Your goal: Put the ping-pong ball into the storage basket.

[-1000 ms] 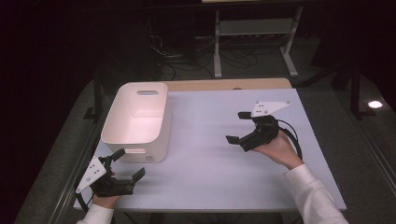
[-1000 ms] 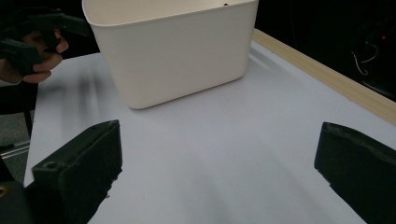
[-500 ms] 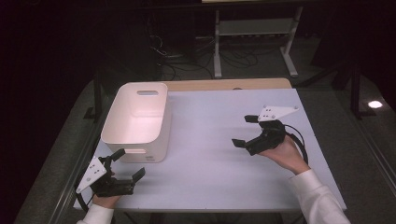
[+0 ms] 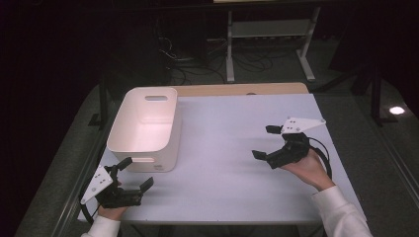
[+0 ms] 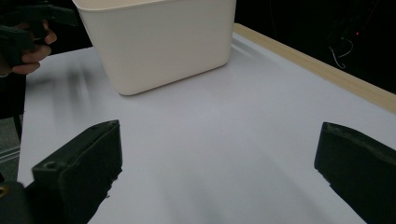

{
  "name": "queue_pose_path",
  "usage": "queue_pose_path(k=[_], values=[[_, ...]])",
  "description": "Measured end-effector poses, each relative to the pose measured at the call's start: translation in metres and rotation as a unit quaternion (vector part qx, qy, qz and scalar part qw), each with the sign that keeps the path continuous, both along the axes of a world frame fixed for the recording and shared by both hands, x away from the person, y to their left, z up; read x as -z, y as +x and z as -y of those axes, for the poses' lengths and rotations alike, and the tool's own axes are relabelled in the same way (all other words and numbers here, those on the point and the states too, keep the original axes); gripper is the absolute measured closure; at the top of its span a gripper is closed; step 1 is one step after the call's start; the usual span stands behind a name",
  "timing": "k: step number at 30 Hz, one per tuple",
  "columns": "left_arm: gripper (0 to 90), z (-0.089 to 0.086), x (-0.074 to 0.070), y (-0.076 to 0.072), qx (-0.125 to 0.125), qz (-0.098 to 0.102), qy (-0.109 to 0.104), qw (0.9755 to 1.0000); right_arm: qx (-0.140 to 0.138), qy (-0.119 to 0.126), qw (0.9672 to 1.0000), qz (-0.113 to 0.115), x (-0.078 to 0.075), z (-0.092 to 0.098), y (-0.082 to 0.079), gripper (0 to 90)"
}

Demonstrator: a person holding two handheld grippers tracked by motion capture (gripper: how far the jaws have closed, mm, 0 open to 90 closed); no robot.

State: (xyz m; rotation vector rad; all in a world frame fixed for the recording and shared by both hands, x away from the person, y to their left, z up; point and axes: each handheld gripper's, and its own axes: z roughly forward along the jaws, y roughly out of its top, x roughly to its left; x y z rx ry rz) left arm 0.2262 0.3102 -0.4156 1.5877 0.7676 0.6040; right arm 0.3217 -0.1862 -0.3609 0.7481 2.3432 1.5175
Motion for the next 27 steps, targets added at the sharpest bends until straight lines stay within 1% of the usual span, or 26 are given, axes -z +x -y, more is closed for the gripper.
queue_pose_path(k=[1, 2, 15, 16, 18, 20, 21, 22, 23, 27], values=[[0.0, 0.000, 0.000, 0.000, 0.000, 0.000, 0.000, 1.0000, -0.001, -0.002, 1.0000, 0.004, 0.001, 0.001, 0.000, 0.5], [0.0, 0.000, 0.000, 0.000, 0.001, 0.001, 0.000, 1.0000, 0.003, 0.000, 1.0000, 0.000, 0.002, 0.001, -0.001, 0.5], [0.0, -0.001, 0.000, 0.000, 0.000, 0.001, 0.003, 1.0000, 0.015, 0.006, 0.9999, 0.005, 0.011, 0.013, -0.011, 0.5], [0.0, -0.002, 0.000, 0.000, 0.001, 0.001, 0.007, 1.0000, 0.017, 0.007, 0.9998, 0.004, 0.011, 0.013, -0.012, 0.5], [0.0, -0.002, 0.000, 0.000, 0.001, 0.002, 0.009, 1.0000, 0.018, 0.007, 0.9998, 0.007, 0.014, 0.016, -0.013, 0.5], [0.0, -0.002, 0.000, 0.000, 0.001, 0.004, 0.011, 0.9999, 0.022, 0.007, 0.9997, 0.005, 0.016, 0.019, -0.015, 0.5], [0.0, -0.002, 0.000, 0.000, 0.000, 0.002, 0.009, 1.0000, 0.024, 0.009, 0.9996, 0.007, 0.017, 0.021, -0.016, 0.5], [0.0, -0.002, 0.000, 0.000, -0.001, 0.001, 0.008, 1.0000, 0.027, 0.011, 0.9996, 0.002, 0.017, 0.022, -0.017, 0.5], [0.0, -0.002, 0.000, -0.001, -0.001, 0.000, 0.007, 1.0000, 0.029, 0.012, 0.9995, 0.005, 0.018, 0.024, -0.018, 0.5], [0.0, -0.001, 0.000, -0.001, -0.002, -0.001, 0.005, 1.0000, 0.037, 0.015, 0.9992, 0.006, 0.020, 0.031, -0.023, 0.5]])
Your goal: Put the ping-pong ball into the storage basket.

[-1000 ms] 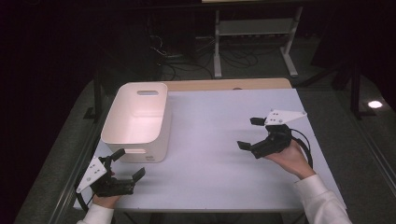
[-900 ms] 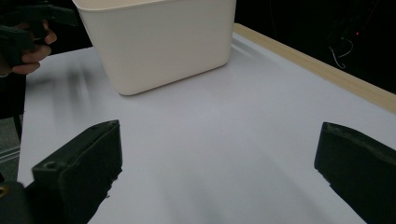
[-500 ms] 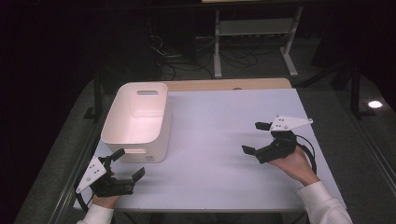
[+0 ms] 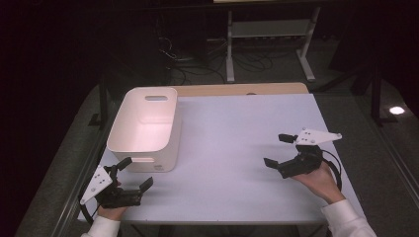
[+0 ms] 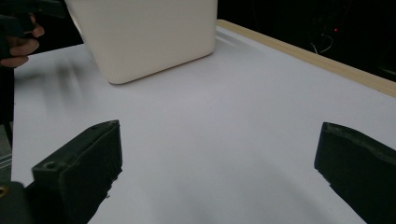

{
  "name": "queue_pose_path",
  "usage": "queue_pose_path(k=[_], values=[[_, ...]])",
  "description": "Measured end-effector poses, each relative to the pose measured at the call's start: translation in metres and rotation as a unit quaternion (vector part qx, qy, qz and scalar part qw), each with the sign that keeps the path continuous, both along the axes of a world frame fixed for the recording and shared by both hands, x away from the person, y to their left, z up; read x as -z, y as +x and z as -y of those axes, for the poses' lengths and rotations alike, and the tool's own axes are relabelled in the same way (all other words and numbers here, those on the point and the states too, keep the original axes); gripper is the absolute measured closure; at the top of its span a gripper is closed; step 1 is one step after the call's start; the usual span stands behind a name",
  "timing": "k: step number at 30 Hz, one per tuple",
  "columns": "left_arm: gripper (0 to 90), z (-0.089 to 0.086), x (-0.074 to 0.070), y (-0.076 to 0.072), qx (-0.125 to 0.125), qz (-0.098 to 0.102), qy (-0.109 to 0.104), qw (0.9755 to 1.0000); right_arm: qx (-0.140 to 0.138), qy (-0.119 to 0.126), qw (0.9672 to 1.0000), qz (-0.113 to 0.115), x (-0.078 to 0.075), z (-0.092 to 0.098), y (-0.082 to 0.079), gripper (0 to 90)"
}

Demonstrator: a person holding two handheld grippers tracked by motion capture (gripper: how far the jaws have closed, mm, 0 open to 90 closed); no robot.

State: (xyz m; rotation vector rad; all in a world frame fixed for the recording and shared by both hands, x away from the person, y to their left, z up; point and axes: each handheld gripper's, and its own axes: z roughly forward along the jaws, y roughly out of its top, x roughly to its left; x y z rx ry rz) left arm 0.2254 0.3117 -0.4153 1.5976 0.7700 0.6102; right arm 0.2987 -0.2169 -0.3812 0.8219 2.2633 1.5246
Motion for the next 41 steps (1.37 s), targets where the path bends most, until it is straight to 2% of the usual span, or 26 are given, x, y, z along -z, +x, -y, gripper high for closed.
queue_pose_path(k=[3, 7, 12, 19, 25, 28, 30, 31, 38, 41], values=[[0.0, 0.000, 0.000, 0.000, -0.001, -0.001, -0.002, 1.0000, 0.007, 0.003, 1.0000, 0.005, 0.003, 0.005, -0.003, 0.5], [0.0, 0.000, 0.000, 0.000, -0.001, -0.001, 0.000, 1.0000, 0.014, 0.008, 0.9999, -0.002, 0.006, 0.011, -0.006, 0.5], [0.0, 0.000, 0.000, 0.000, 0.000, 0.001, 0.001, 1.0000, 0.017, 0.012, 0.9997, 0.009, 0.009, 0.019, -0.009, 0.5], [0.0, 0.000, 0.000, 0.000, -0.001, 0.000, 0.000, 1.0000, 0.031, 0.023, 0.9992, 0.010, 0.016, 0.032, -0.014, 0.5], [0.0, -0.001, 0.000, 0.000, 0.001, 0.002, 0.003, 1.0000, 0.047, 0.035, 0.9978, 0.031, 0.020, 0.042, -0.020, 0.4], [0.0, -0.001, 0.000, 0.000, 0.001, 0.002, 0.003, 1.0000, 0.056, 0.036, 0.9972, 0.035, 0.024, 0.046, -0.022, 0.5], [0.0, -0.001, 0.000, 0.000, 0.000, 0.002, 0.003, 1.0000, 0.063, 0.039, 0.9969, 0.028, 0.025, 0.049, -0.025, 0.5], [0.0, -0.001, 0.000, 0.000, 0.000, 0.003, 0.003, 1.0000, 0.063, 0.042, 0.9965, 0.037, 0.026, 0.051, -0.024, 0.5], [0.0, -0.001, -0.001, -0.001, 0.000, 0.002, 0.006, 1.0000, 0.072, 0.045, 0.9956, 0.040, 0.029, 0.054, -0.025, 0.5], [0.0, -0.001, -0.001, -0.001, 0.001, 0.002, 0.001, 1.0000, 0.074, 0.046, 0.9953, 0.041, 0.031, 0.055, -0.025, 0.5]])
